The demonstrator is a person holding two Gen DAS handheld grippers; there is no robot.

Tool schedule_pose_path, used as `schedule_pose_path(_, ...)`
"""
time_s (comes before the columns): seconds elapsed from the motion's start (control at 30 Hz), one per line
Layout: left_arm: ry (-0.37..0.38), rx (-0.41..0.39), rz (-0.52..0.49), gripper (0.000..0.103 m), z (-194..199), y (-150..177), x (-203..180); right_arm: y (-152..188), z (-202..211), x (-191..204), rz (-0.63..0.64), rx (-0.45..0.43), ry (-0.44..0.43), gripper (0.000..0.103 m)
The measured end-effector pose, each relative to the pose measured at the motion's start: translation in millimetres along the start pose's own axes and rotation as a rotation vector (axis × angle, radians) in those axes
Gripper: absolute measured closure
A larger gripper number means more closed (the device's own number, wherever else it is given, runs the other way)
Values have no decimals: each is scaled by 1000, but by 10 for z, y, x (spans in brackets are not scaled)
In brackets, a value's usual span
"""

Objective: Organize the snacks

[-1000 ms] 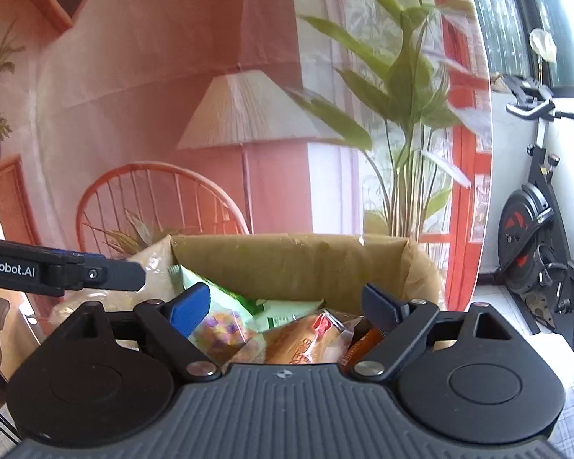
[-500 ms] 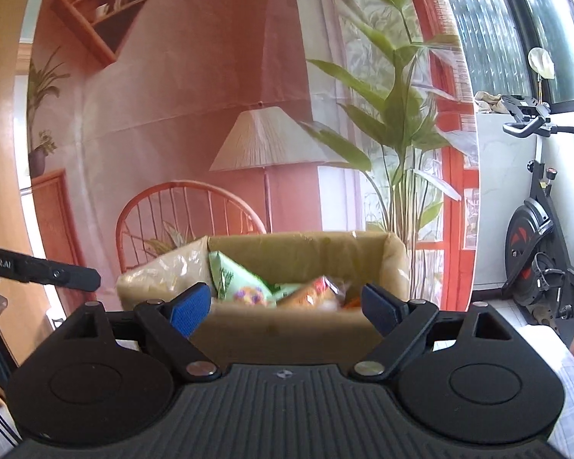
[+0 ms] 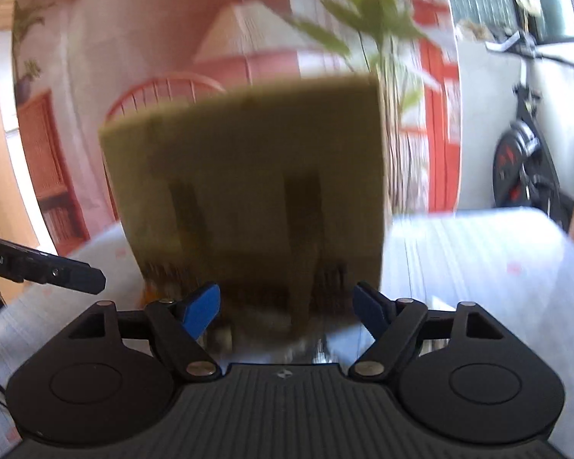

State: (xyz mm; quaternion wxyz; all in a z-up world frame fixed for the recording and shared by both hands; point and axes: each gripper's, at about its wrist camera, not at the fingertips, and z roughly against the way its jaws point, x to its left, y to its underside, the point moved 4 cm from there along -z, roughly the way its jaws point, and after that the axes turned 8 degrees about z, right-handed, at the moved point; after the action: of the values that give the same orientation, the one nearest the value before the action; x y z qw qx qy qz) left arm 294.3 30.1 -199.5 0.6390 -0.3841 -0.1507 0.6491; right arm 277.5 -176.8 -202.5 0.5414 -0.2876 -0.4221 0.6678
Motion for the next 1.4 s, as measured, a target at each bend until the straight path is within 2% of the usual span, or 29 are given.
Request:
schedule_pose_path(0.07,-15,33,-33,33,-109,117,-25,152,-51,1,6,33,11,29)
schedule_pose_path(0.27,39,126,-115,32,-306,357,-164,397,-103,-47,-17,64,64,29)
schedule_pose_path(0.37,35,146,-171,33,-387,429,-224,477,-106,-69,-40,76,95,30)
schedule_pose_path(0.43,54,163,-184,33,-417,490,-259,466,-59,-95,-46,44,116,30)
schedule_pose_path(0.5,55,180,-206,33,-460,552,-298,473,-70,-116,-58,48,115,30)
schedule_pose_path(0.63,21,158,-238,36,-488,600,-353,473,-62,-150,-76,43,118,30)
schedule_pose_path(0.67,14,150,-231,42,-481,599,-346,472,-59,-155,-78,44,120,30)
schedule_pose_path(0.7,-3,140,-231,54,-475,599,-335,473,-54,-162,-81,42,125,30)
schedule_pose_path(0.77,-42,122,-241,65,-459,594,-308,479,-47,-181,-91,41,130,30)
schedule_pose_path(0.83,-45,116,-211,66,-443,577,-262,484,-44,-204,-104,37,133,30)
schedule_pose_path(1.0,-134,76,-114,66,-368,547,-76,495,-43,-258,-136,39,137,30)
schedule_pose_path(1.1,-154,55,-41,66,-283,528,53,497,-52,-260,-138,42,135,30)
schedule_pose_path(1.2,-138,34,20,66,-246,531,123,496,-73,-251,-136,51,137,30)
schedule_pose_path(1.4,-146,14,20,66,-237,557,92,493,-102,-233,-124,65,133,30)
